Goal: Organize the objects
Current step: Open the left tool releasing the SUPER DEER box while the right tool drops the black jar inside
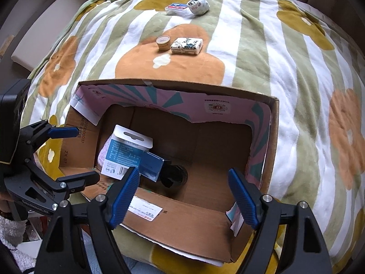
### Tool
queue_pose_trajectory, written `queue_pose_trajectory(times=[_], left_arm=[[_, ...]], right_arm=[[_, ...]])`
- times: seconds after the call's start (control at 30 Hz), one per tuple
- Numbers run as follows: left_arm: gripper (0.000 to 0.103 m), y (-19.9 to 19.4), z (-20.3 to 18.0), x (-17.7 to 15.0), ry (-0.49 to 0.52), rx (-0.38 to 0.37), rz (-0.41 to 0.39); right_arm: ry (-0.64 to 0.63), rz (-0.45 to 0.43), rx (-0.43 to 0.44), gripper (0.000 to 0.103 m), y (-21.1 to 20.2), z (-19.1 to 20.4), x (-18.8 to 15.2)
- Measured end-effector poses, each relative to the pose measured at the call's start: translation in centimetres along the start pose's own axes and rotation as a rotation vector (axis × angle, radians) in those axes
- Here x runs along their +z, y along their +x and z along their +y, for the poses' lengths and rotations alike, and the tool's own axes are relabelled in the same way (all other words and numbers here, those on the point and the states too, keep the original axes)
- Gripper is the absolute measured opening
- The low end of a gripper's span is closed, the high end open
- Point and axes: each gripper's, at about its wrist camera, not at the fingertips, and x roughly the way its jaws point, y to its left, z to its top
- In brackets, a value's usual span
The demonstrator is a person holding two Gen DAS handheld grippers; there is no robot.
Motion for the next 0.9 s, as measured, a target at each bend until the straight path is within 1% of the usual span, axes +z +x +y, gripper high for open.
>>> queue_pose_trajectory(times=[0.43, 0.9], left_arm=[[0.103, -2.1, 0.9, 2.1, -0.013, 0.005, -0.036], [0.103, -4.0, 2.2, 6.3, 0.020, 0.033, -0.081]], right_arm=[[-0.073, -0.024, 0.020, 0.076, -1.3, -0.1, 1.9], [-0.152, -0.069, 0.054, 0.076, -2.7, -0.8, 6.1]])
